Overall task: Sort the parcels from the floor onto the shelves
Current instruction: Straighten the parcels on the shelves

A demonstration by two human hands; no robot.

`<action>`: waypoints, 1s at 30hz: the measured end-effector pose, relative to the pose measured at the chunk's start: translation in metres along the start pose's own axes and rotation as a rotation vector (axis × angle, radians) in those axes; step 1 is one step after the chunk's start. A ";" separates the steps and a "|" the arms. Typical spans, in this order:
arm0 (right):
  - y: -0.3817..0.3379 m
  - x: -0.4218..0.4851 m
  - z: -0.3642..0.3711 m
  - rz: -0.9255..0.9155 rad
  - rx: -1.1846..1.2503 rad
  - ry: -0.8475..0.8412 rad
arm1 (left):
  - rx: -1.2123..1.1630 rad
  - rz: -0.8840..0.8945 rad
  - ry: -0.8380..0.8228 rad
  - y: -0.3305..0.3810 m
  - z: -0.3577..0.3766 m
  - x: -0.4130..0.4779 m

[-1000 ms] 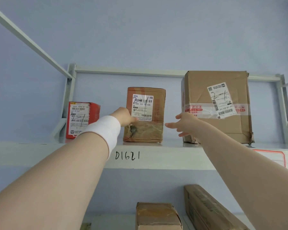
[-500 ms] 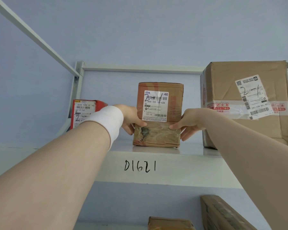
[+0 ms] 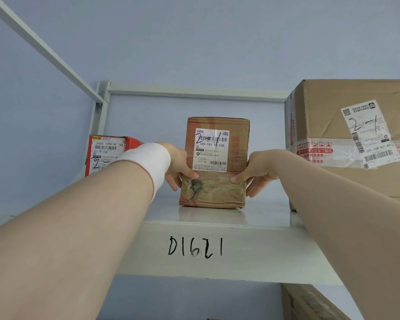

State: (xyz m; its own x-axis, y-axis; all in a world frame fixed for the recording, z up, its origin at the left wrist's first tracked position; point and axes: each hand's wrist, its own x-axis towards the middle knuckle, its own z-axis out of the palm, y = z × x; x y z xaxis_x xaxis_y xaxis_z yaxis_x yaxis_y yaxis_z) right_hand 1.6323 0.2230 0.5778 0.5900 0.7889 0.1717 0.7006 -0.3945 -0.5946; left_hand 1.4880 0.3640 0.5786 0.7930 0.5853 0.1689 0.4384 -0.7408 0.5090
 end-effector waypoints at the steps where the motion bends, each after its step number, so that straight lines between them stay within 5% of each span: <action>1: 0.001 0.002 0.000 0.000 -0.012 -0.004 | 0.009 -0.001 0.000 -0.001 0.000 0.002; 17: 0.001 0.002 -0.002 0.006 0.001 0.025 | 0.178 -0.026 0.045 0.002 -0.003 -0.006; 25: 0.009 -0.049 -0.021 -0.089 0.057 0.148 | 0.265 0.044 0.746 0.041 -0.020 -0.057; 30: 0.037 -0.093 -0.049 -0.178 0.091 0.201 | 0.137 0.122 0.891 0.088 -0.007 -0.088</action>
State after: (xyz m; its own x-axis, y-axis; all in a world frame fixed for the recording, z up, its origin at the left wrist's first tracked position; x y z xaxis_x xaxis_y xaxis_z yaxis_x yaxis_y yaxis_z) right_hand 1.6231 0.1123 0.5785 0.5353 0.7292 0.4262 0.7664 -0.2072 -0.6081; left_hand 1.4537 0.2499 0.6143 0.2415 0.4963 0.8339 0.4648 -0.8135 0.3496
